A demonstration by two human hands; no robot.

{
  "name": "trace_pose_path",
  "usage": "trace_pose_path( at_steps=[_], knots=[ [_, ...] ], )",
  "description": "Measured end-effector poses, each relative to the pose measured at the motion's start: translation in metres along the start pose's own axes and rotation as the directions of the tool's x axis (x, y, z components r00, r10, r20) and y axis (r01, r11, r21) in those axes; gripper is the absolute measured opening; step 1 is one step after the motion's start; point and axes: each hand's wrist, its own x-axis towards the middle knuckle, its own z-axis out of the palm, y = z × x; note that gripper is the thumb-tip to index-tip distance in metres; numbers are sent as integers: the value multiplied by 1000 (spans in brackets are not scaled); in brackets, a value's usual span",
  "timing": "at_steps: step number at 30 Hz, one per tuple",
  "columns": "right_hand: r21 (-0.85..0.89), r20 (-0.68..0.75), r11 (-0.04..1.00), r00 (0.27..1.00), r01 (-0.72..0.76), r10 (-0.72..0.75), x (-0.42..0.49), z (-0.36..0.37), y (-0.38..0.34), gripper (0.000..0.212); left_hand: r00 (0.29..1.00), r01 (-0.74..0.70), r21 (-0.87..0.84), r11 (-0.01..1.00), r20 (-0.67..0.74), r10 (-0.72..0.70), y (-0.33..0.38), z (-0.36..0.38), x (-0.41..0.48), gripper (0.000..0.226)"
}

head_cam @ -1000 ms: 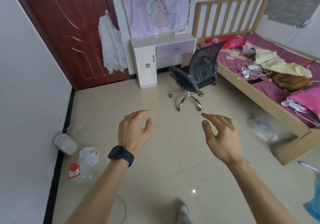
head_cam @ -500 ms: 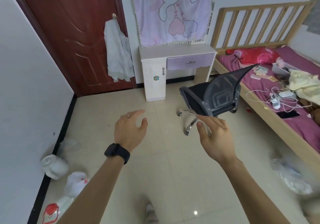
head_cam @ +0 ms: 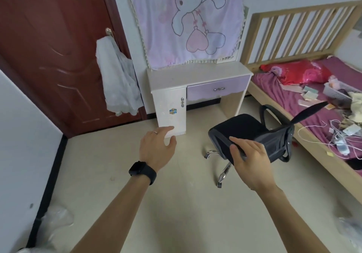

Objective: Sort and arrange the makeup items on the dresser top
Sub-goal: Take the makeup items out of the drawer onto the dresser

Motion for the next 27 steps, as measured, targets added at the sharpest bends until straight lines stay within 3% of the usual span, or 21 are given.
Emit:
trace_pose_path(
  at_steps=[11, 21, 27],
  knots=[
    [27, 48, 997, 996, -71, 69, 229, 113, 49, 28, 998, 11, 1, 1000, 54, -11, -23, 96, 246, 37],
    [11, 209, 981, 960, -192, 186, 438, 187, 96, 30, 991, 84, -9, 996, 103, -82, -20, 166, 458, 37],
    [-14, 259, 958, 924, -288, 282, 530, 238, 127, 30, 981, 54, 10, 998, 184, -55, -29, 220, 565, 37]
  ],
)
